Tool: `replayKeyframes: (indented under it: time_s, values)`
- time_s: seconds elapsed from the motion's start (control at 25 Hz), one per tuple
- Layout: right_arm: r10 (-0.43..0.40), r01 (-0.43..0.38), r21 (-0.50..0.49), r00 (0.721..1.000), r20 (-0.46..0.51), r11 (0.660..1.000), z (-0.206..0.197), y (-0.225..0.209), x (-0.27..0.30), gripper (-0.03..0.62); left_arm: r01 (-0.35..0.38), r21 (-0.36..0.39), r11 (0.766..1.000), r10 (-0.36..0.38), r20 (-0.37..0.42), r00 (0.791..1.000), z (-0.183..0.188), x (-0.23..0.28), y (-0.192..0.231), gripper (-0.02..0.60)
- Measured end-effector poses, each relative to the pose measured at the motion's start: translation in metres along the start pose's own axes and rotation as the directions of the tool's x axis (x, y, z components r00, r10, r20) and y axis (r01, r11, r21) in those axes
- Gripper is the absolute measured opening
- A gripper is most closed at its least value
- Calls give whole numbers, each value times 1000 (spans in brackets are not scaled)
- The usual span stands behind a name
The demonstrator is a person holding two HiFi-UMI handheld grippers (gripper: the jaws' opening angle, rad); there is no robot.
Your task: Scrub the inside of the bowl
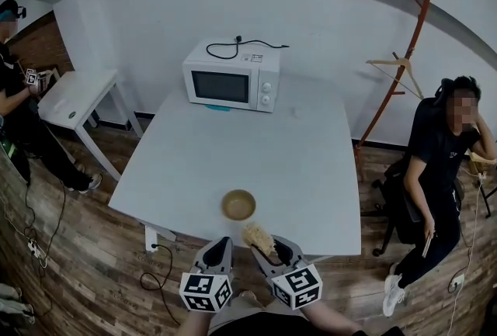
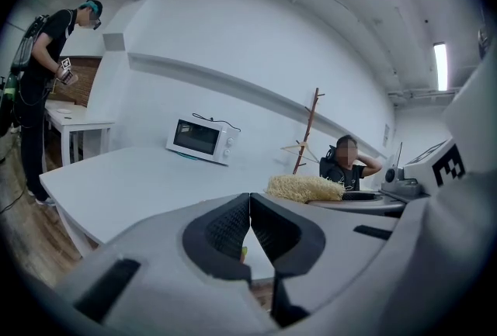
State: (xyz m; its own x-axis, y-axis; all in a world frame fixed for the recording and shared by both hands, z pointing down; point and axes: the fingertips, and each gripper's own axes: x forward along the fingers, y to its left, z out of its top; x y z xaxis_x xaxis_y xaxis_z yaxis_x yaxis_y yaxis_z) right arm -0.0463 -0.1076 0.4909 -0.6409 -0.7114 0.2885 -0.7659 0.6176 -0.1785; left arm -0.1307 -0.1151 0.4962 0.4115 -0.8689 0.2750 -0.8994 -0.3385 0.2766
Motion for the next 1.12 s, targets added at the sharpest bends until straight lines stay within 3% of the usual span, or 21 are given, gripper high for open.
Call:
replayKeyframes:
  time_s: [0.44, 1.12]
  values:
    - [-15, 15, 4, 1000, -27, 1000, -2, -28, 19, 178, -24, -44, 999, 22, -35, 999, -10, 32, 23, 18]
    - [87, -90, -22, 990, -110, 996, -7, -69, 85, 179, -152, -123, 981, 137, -118, 983, -28, 94, 80, 20]
